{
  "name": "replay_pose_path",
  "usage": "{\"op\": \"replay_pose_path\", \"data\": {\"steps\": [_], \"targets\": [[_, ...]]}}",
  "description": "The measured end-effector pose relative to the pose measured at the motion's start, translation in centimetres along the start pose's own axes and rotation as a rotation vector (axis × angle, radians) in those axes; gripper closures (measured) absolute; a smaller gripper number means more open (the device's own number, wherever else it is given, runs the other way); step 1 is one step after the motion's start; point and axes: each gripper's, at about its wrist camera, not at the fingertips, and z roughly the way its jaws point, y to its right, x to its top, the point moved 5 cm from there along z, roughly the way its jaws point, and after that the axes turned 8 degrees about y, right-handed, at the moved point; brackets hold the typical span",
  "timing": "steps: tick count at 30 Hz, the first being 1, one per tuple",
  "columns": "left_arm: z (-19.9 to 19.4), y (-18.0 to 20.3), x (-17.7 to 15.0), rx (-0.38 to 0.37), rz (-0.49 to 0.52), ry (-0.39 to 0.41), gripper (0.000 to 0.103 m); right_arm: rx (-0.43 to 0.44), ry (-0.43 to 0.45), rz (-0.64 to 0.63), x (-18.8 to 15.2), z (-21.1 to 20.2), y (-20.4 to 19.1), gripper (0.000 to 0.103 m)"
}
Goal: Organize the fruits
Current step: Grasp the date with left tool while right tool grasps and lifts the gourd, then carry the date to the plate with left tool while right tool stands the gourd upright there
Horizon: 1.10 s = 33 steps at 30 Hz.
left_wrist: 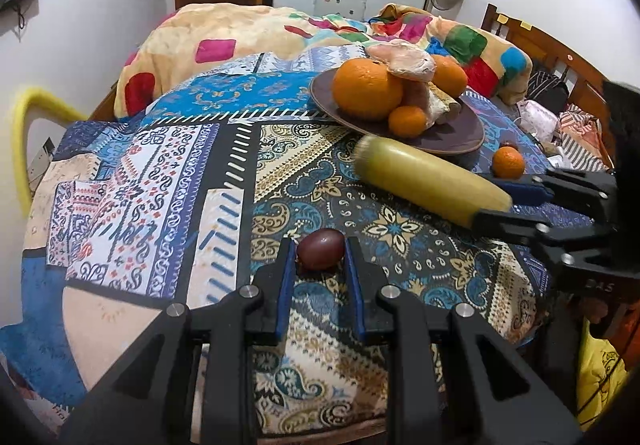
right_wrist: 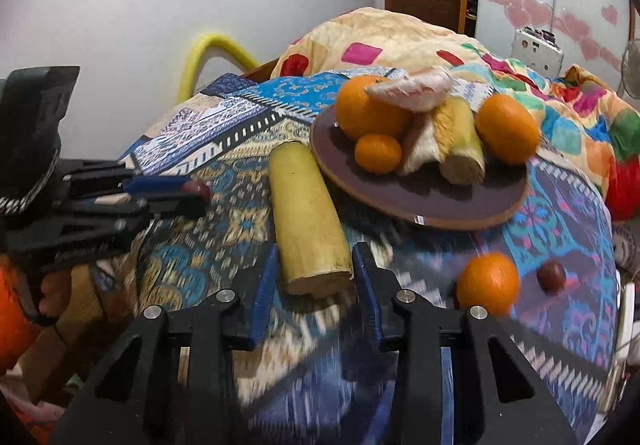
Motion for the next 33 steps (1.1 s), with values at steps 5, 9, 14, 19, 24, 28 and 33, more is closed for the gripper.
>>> {"op": "replay_pose_path", "data": {"steps": [5,9,14,19,24,28,33], "targets": [[-1.0,0.7,-0.2,-0.009,0.003,0.014,0.079,0.001,-0.047,-0.011,-1.0,-1.6,-0.6,0.069],[-1.8,1.0,0.1,-0.012,0.006,0.034,0.079,-0.030,-0.024,-0.056,-0.1,-2.3,-1.3,0.069],[-2.5,0.7,0.7,-0.006,-0.002,0.053,0.079,-0.014,-0.013,-0.076,2.3,-0.2,-1.5,0.069],[-2.7,0.1,1.1,-0.003,-0.013,0.060,0.079,-0.022,-0.059,-0.101,3.0,2.7,-1.3,0.069],[-2.4,-0.1,1.2,0.009,-0.002,0.061,0.079,-0.018,-0.093,-0.106,2.7,4.2,-1.0,0.069],[-1.9,0.0,1.5,0.006,-0.007,0.059,0.079,-0.012,-0.096,-0.109,2.7,4.1,-1.0,0.069],[-2.0,0.4,2.0,0.003,-0.003,0.067,0.079,-0.009,-0.039,-0.072,2.8,2.4,-0.7,0.069]]}}
